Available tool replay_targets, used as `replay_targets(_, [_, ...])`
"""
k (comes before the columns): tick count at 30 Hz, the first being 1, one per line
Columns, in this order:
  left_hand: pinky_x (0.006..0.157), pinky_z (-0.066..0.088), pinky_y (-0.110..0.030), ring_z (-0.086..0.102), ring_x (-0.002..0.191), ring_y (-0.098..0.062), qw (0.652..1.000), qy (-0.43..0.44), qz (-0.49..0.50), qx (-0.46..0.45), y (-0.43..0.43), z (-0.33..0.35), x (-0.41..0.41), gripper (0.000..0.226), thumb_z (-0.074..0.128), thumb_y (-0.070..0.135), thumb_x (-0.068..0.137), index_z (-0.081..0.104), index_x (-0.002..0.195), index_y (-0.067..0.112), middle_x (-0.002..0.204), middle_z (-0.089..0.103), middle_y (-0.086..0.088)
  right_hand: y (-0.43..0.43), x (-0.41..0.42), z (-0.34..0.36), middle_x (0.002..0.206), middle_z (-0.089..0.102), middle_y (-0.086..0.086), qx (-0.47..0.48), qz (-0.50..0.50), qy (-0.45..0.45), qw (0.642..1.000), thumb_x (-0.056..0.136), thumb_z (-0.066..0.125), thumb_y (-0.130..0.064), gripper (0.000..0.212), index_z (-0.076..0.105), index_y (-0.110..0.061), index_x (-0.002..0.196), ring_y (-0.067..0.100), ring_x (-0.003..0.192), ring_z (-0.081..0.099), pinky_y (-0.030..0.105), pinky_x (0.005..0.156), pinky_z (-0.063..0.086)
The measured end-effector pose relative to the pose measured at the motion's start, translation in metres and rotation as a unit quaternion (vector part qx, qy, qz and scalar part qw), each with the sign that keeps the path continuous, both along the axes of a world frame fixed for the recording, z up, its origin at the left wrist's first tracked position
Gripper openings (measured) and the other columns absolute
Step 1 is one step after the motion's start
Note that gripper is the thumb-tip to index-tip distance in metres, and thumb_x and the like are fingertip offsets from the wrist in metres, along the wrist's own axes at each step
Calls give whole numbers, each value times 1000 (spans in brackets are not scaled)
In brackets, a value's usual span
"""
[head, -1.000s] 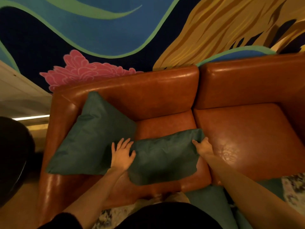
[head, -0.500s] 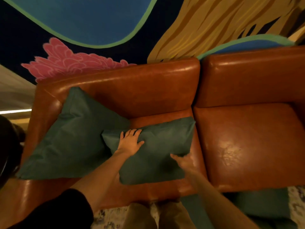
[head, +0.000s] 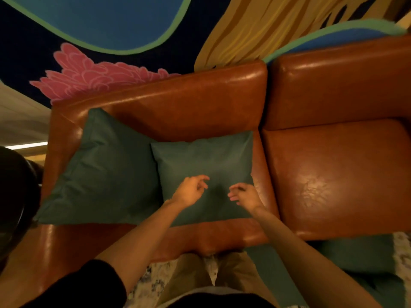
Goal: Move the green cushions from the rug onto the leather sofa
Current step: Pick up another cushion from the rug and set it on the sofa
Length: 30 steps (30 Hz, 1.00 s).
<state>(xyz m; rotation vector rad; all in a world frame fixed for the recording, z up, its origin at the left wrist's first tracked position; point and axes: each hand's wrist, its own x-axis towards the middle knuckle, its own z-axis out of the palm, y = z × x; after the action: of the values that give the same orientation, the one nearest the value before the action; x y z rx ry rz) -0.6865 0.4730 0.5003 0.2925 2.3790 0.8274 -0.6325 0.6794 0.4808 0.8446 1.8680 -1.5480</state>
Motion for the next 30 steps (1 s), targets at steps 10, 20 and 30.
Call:
replay_targets(10, [57,48,-16,56,45,2,984,-59,103,131,-6,36,83,28,44,-8,86,65,92,10,65,65,2,-31,64,66,59,64,4,16,-20,65,998,91,46,4,29,56,-15,70,4,39,58,22,48,42])
replay_targets(20, [52,48,-18,55,43,0,976,-106,114,153,-74,10,186,26,47,-9,85,65,87,10,61,64,-1,-113,196,63,50,67,0,-12,-123,21,992,93,44,-1,25,58,-13,76,9,40,60,21,47,45])
replay_targets(30, [54,47,-24,54,38,0,970,-183,106,121,-80,4,296,26,44,-8,89,65,92,5,61,64,-2,-134,324,80,60,66,11,4,-178,5,984,94,48,-5,22,62,-7,77,13,45,62,23,49,51])
